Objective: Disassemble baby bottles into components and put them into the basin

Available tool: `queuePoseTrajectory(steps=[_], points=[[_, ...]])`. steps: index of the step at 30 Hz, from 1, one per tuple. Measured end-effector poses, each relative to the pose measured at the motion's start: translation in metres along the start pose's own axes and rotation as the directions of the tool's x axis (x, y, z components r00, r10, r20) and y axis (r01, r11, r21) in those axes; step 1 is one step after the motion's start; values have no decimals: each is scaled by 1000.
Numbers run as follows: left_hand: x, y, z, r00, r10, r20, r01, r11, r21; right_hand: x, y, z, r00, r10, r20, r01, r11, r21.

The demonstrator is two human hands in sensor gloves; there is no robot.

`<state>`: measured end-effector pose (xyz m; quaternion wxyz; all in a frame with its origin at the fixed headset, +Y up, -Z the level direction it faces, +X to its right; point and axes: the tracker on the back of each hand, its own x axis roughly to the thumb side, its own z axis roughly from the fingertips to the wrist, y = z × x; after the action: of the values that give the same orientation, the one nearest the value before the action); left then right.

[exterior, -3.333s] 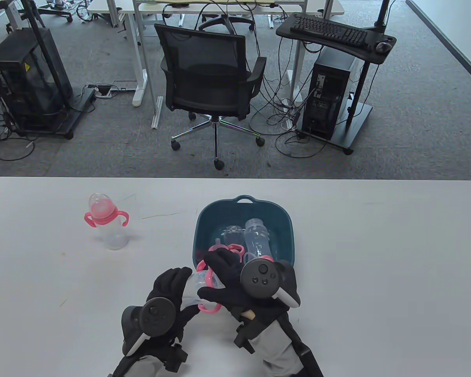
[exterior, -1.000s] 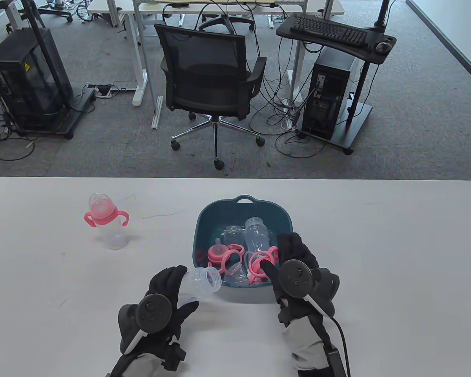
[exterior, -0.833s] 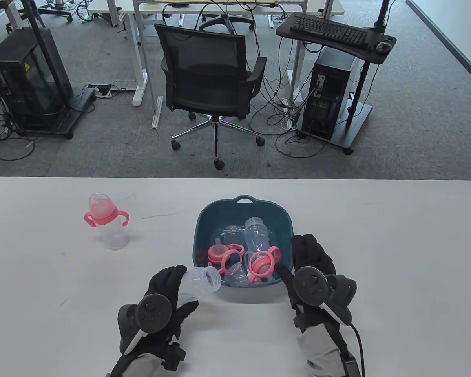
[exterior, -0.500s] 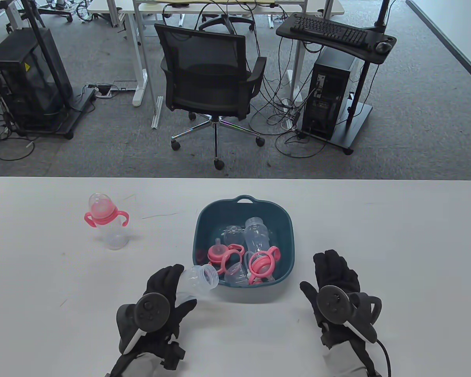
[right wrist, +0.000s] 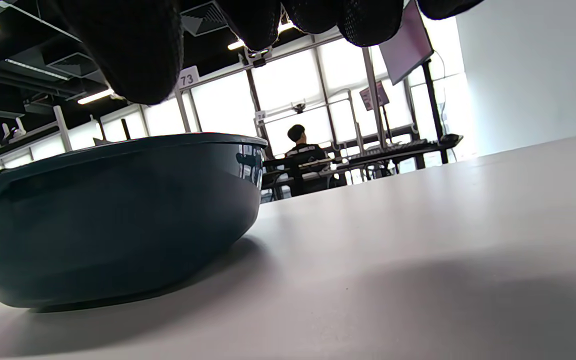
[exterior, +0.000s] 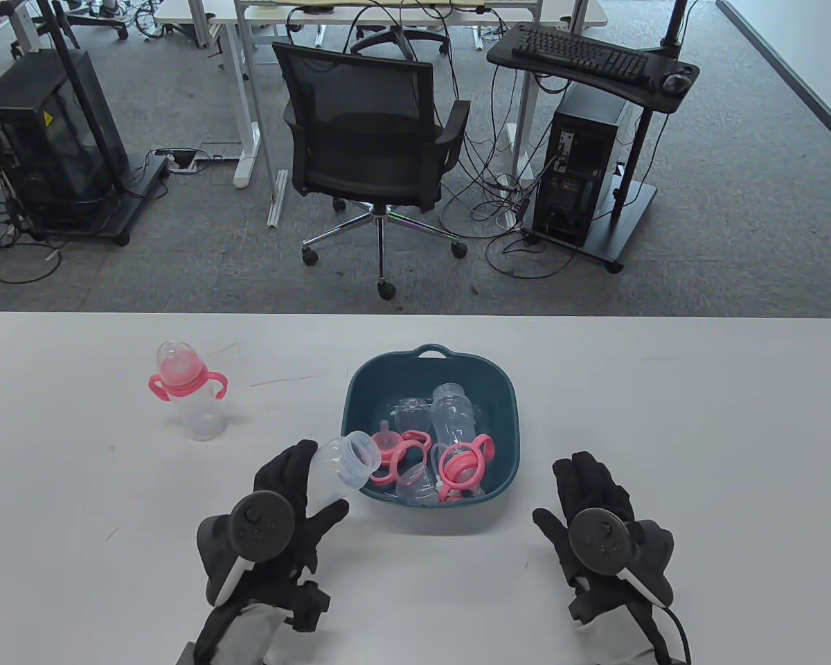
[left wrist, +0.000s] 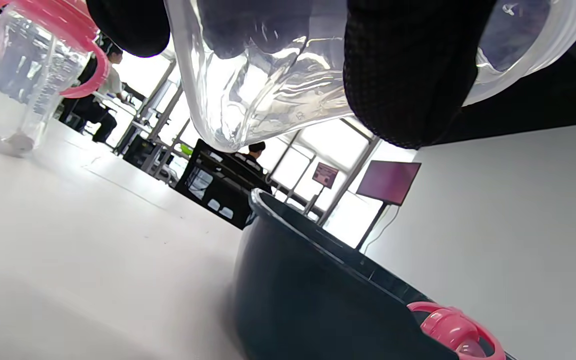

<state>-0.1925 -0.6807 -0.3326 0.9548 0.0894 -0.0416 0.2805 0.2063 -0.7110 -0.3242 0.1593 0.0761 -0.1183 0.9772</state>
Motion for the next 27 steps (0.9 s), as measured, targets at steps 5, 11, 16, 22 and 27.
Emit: queuePoseTrajectory(steps=[5,11,16,22,27], points=[[49,-4,-45,991,-128,29,130,989,-71,6,-1,2,1000,-16,25,16,1000,4],[82,-25,-87,964,-267,-4,264,956,-130,5,-1,3,999,-48,15,48,999,15],[89,-47,-115,944,-325,-60,308,931,-197,3,-2,3,998,-63,9,63,998,14],[93,-63,-140,916,-384,-111,346,901,-263,-2,-3,3,997,-83,-6,83,996,15],[92,-72,-153,897,-426,-122,382,883,-274,-4,-3,2,996,-93,-14,94,995,16]])
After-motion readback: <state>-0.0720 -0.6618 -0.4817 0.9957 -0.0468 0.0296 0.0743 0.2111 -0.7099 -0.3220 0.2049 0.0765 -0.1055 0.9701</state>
